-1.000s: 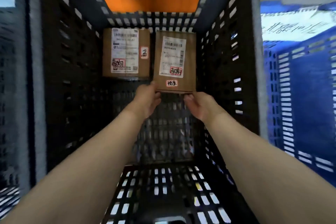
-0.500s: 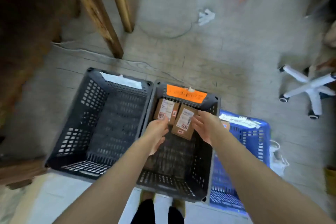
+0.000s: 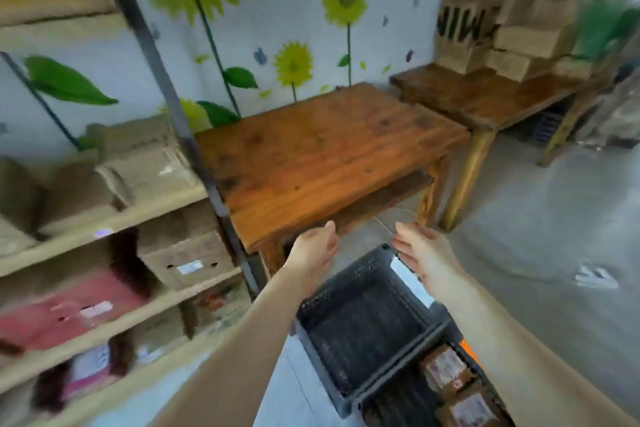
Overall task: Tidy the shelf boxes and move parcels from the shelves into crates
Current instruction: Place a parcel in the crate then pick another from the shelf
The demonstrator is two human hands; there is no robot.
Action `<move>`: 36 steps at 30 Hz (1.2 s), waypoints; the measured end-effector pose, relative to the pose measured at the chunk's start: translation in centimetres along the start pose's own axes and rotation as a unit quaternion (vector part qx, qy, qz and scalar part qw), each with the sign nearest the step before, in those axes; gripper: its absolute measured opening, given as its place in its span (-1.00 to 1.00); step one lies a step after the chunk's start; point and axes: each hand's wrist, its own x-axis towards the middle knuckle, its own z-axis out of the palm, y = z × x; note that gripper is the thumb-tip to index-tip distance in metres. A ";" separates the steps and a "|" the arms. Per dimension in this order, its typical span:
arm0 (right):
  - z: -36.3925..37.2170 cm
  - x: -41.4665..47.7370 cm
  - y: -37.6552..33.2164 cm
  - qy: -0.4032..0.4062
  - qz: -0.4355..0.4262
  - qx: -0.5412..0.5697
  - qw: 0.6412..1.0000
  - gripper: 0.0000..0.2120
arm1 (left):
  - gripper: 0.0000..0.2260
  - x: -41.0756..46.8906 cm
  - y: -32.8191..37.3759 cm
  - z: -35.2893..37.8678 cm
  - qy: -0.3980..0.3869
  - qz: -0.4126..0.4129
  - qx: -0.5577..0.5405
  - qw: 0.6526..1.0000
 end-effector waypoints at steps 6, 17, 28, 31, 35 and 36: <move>14.3 -8.0 -5.4 -0.191 -0.063 -0.041 0.979 -0.92 | -0.83 -9.4 6.3 -14.6 0.139 0.125 -0.068 0.980; 38.0 -23.8 -5.7 -0.338 -0.177 -0.032 0.924 -0.84 | -0.75 -25.0 9.3 -38.6 0.285 0.257 -0.100 0.918; 51.1 -26.2 -10.5 -0.360 -0.309 -0.058 0.878 -0.95 | -0.80 -26.8 17.7 -51.0 0.374 0.365 -0.028 0.852; 56.1 -24.5 -14.9 -0.339 -0.340 -0.041 0.876 -0.92 | -0.69 -25.3 21.7 -54.1 0.436 0.382 -0.008 0.815; 63.2 -22.5 -19.8 -0.324 -0.361 -0.040 0.874 -0.90 | -0.73 -23.2 26.6 -57.8 0.462 0.402 0.003 0.790; 65.0 -22.0 -20.6 -0.322 -0.360 -0.051 0.874 -0.87 | -0.72 -22.7 27.6 -58.5 0.466 0.389 0.008 0.794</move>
